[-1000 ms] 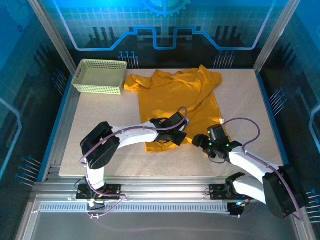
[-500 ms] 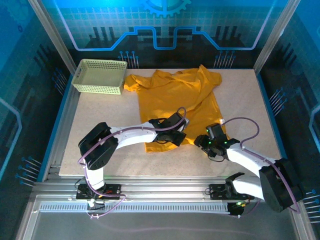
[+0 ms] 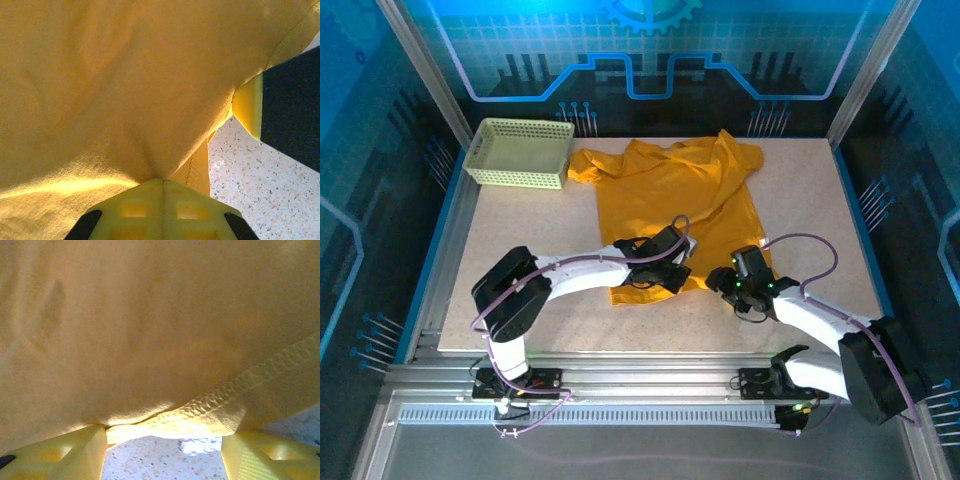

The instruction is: Fold the inside-out t-shirt

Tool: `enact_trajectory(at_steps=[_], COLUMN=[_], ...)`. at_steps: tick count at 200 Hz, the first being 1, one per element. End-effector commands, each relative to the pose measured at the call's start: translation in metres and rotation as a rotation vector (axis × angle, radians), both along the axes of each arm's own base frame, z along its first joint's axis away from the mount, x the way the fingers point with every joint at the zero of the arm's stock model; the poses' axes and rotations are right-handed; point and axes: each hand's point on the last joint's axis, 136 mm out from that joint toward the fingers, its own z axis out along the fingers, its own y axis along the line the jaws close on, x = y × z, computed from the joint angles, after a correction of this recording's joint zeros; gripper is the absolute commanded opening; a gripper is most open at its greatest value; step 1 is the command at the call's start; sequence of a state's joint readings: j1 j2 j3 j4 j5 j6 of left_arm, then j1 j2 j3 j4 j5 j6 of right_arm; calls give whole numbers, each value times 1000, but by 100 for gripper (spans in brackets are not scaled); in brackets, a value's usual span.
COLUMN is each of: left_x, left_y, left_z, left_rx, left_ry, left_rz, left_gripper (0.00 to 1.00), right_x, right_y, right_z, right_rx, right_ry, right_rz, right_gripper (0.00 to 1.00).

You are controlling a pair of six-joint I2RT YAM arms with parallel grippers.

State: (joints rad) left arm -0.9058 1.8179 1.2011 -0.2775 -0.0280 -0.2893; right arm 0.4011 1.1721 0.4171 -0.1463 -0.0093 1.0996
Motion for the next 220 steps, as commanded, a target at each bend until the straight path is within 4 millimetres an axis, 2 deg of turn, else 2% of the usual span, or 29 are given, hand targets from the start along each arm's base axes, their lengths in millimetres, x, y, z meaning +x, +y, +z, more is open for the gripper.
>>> enact_trajectory(at_steps=[1, 78, 117, 144, 160, 189, 220], left_x=[-1, -2, -1, -3, -4, -6, -9], left_y=[-3, -2, -3, -4, -4, -2, -3], left_z=[16, 19, 20, 19, 19, 17, 16], left_rx=[-54, -65, -74, -81, -84, -84, -93], left_ry=[-10, -16, -19, -16, -12, -10, -3], left_rz=[-13, -10, -7, -12, -16, -21, -30], left_gripper=[0, 0, 0, 0, 0, 0, 0], right_x=[39, 39, 26, 28, 31, 38, 41], right_y=[31, 25, 22, 23, 25, 30, 31], right_z=[43, 47, 35, 31, 28, 26, 25], right_rx=[115, 91, 107, 107, 104, 104, 91], right_ry=[-213, -217, -149, -130, -118, -105, -97], right_rz=[43, 28, -5, -11, -9, 0, 4], right_gripper=[63, 65, 69, 70, 66, 51, 31])
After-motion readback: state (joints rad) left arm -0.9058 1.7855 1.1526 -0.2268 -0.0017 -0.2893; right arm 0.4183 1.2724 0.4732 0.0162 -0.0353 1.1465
